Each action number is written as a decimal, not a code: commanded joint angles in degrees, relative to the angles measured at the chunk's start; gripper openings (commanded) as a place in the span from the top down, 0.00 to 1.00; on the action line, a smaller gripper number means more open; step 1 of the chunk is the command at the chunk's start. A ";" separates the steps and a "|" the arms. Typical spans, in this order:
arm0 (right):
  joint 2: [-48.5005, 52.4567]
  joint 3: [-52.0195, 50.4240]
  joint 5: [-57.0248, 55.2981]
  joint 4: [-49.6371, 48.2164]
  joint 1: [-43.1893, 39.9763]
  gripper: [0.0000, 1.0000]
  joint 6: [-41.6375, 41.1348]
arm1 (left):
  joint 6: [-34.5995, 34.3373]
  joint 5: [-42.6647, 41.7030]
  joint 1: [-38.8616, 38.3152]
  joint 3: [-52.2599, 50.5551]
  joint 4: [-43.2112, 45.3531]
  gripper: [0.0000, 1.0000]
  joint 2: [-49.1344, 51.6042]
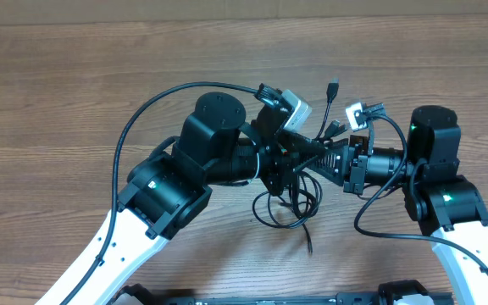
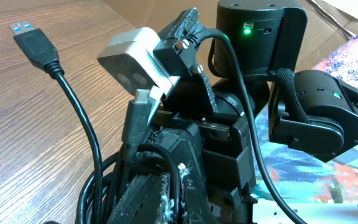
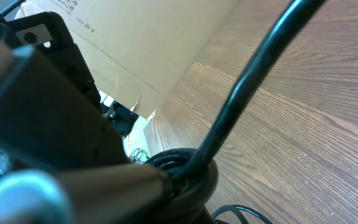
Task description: Untangle cables
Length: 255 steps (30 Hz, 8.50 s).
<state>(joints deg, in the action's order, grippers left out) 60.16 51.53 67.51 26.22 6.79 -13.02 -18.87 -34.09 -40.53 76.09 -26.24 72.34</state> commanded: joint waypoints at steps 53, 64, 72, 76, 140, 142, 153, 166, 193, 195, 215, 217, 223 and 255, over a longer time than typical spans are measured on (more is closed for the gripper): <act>-0.31 0.22 -4.17 1.11 0.28 0.59 -0.68 | -4.31 5.40 -1.57 0.90 2.29 0.96 -0.33; -0.31 0.22 -2.67 -6.38 0.28 0.86 -2.21 | -8.61 6.01 -3.06 0.90 3.15 0.96 1.60; -0.31 0.22 -2.69 -0.13 0.28 0.96 -1.70 | -13.18 14.08 -2.89 0.90 3.80 0.96 2.34; -0.31 0.22 -2.71 3.26 0.28 0.96 -1.46 | -18.73 22.51 -2.89 0.90 3.74 0.95 2.34; -0.31 0.22 -5.40 9.64 0.28 0.96 -12.02 | 6.01 21.16 -2.89 0.90 -3.82 0.33 2.49; -0.31 0.22 -4.81 9.62 0.28 0.96 -12.02 | 6.01 21.16 -2.89 0.90 -2.16 0.34 3.02; -0.31 0.22 -10.54 10.32 0.28 0.96 -12.02 | 11.74 13.16 -2.89 0.90 -7.63 0.27 4.15; -0.31 0.22 -8.31 11.85 0.28 0.96 -1.22 | 8.24 26.62 -2.89 0.90 -10.64 0.96 4.15; -0.31 0.22 -4.13 17.53 0.28 0.96 14.73 | -17.00 36.52 2.05 0.90 -4.63 0.96 4.15; -0.31 0.22 -6.16 17.42 0.26 0.83 14.34 | -12.20 30.84 2.05 0.90 -4.83 0.96 4.15; -0.31 0.22 -8.52 11.50 0.24 0.48 1.18 | 4.81 -4.24 1.88 0.90 -6.82 0.96 4.15; -0.31 0.22 -8.52 11.54 0.24 0.51 1.20 | 5.31 -5.01 1.88 0.90 -6.97 0.96 4.15; -0.31 0.22 -8.31 11.87 0.28 0.96 1.22 | 5.38 -3.26 1.90 0.90 -7.19 0.96 4.15; -0.31 0.22 -8.33 16.39 0.28 0.96 10.49 | -32.70 27.91 9.11 0.90 -12.55 0.96 4.15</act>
<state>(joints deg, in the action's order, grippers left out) 60.38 51.70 59.11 42.94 6.85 -3.18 -50.72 -7.38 -31.31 75.64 -39.18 77.06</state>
